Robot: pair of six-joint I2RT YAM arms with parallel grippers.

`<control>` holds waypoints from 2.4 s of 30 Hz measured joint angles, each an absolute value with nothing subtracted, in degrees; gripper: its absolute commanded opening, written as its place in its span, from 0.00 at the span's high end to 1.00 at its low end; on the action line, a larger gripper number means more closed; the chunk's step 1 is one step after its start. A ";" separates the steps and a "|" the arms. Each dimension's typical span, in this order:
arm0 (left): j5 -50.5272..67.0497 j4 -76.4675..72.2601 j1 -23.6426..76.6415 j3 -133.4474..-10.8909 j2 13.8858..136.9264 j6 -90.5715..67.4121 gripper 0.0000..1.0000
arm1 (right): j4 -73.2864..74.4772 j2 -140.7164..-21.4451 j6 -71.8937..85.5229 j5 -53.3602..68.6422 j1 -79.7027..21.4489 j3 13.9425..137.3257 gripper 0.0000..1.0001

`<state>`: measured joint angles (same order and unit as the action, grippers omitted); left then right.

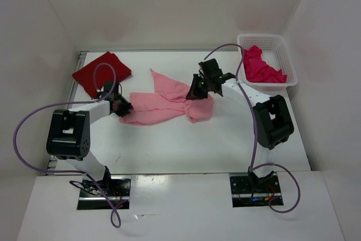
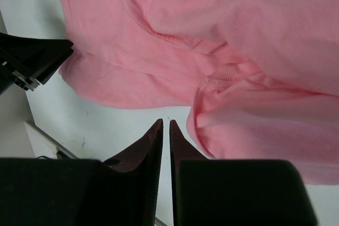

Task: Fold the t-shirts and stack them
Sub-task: Flatten out the tshirt

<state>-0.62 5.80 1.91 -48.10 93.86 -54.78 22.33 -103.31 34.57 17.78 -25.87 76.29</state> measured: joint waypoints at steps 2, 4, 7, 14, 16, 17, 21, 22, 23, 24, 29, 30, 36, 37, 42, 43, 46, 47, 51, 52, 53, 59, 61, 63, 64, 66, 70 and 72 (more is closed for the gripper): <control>-0.64 5.93 1.91 -48.34 93.86 -55.05 0.63 | 22.35 -103.33 34.54 17.93 -25.89 76.05 0.86; -0.64 5.96 1.91 -48.71 93.86 -55.51 0.60 | 22.28 -103.33 34.52 18.06 -25.89 75.79 0.86; -0.62 6.04 1.91 -48.82 93.65 -55.70 0.59 | 22.24 -103.33 34.44 18.26 -25.89 74.89 0.85; -0.64 6.02 1.89 -48.88 92.92 -55.72 0.62 | 22.28 -103.33 34.35 18.44 -25.89 73.78 0.85; -0.64 6.17 1.89 -49.30 93.54 -55.75 0.63 | 22.26 -103.33 34.17 18.46 -25.89 73.76 0.85; -0.64 6.15 1.89 -49.65 94.08 -55.75 0.64 | 22.26 -103.33 34.06 18.46 -25.89 73.76 0.85; -0.62 6.02 1.74 -50.06 95.48 -55.70 0.69 | 22.24 -103.33 33.82 18.52 -25.89 73.76 0.85; -0.60 5.98 1.63 -50.06 95.66 -55.77 0.70 | 22.26 -103.33 33.76 18.57 -25.89 73.76 0.85; -0.58 5.96 1.50 -50.06 95.74 -55.81 0.71 | 22.26 -103.33 33.74 18.61 -25.89 73.78 0.85; -0.56 5.93 1.34 -50.06 95.77 -55.81 0.73 | 22.24 -103.33 33.69 18.63 -25.89 73.78 0.85; -0.51 5.87 1.04 -50.81 96.25 -55.86 0.88 | 22.28 -103.33 33.56 18.65 -25.89 73.82 0.70; -0.32 5.87 1.04 -50.94 96.25 -55.88 0.89 | 22.26 -103.33 33.52 18.61 -25.89 73.91 0.68; 0.03 5.67 1.04 -51.53 94.52 -55.55 1.00 | 23.79 -107.53 32.40 16.86 -25.89 81.60 0.61; 0.08 5.65 0.97 -51.57 93.82 -55.55 1.00 | 24.05 -108.51 31.97 16.40 -25.89 83.44 0.61; 0.32 5.32 0.47 -51.90 89.95 -55.37 1.00 | 25.76 -112.12 28.91 13.89 -26.17 90.17 0.61; 0.49 5.19 0.36 -51.90 89.36 -55.37 1.00 | 26.37 -112.75 28.32 13.54 -26.46 90.89 0.61; 1.65 5.08 0.05 -51.92 88.29 -55.40 1.00 | 28.95 -115.55 25.78 12.36 -28.51 93.95 0.61; 2.13 5.10 0.01 -51.92 87.96 -55.40 1.00 | 29.71 -116.84 24.91 11.94 -29.67 95.02 0.61; 4.27 5.13 0.01 -51.51 85.62 -55.42 1.00 | 32.42 -121.73 22.33 10.52 -34.83 98.80 0.58; 4.71 5.10 0.01 -51.03 84.55 -55.42 1.00 | 32.62 -122.85 21.91 9.98 -35.94 99.31 0.56; 4.97 5.17 0.01 -50.39 83.35 -55.40 1.00 | 32.71 -123.74 21.52 9.54 -37.08 99.50 0.55; 7.11 6.50 0.01 -47.53 78.28 -55.07 1.00 | 34.30 -127.24 20.86 4.36 -38.83 103.46 0.51; 7.88 6.79 0.01 -46.74 77.43 -54.35 1.00 | 34.30 -127.57 20.84 2.02 -38.59 104.90 0.51; 8.45 7.51 0.01 -46.00 76.58 -54.08 1.00 | 34.30 -127.59 20.84 -0.19 -38.59 105.91 0.51; 8.67 7.60 0.01 -45.60 76.14 -54.02 1.00 | 34.28 -127.59 20.84 -1.41 -38.59 106.30 0.51; 8.95 8.10 0.01 -44.82 75.24 -53.93 1.00 | 34.20 -127.59 20.69 -3.33 -38.68 106.54 0.49; 9.34 8.97 0.01 -43.90 74.11 -53.93 1.00 | 35.35 -129.58 20.03 -4.36 -38.94 108.86 0.49; 9.50 9.08 0.01 -43.81 74.04 -53.87 1.00 | 35.35 -131.20 19.84 -4.38 -39.13 110.04 0.49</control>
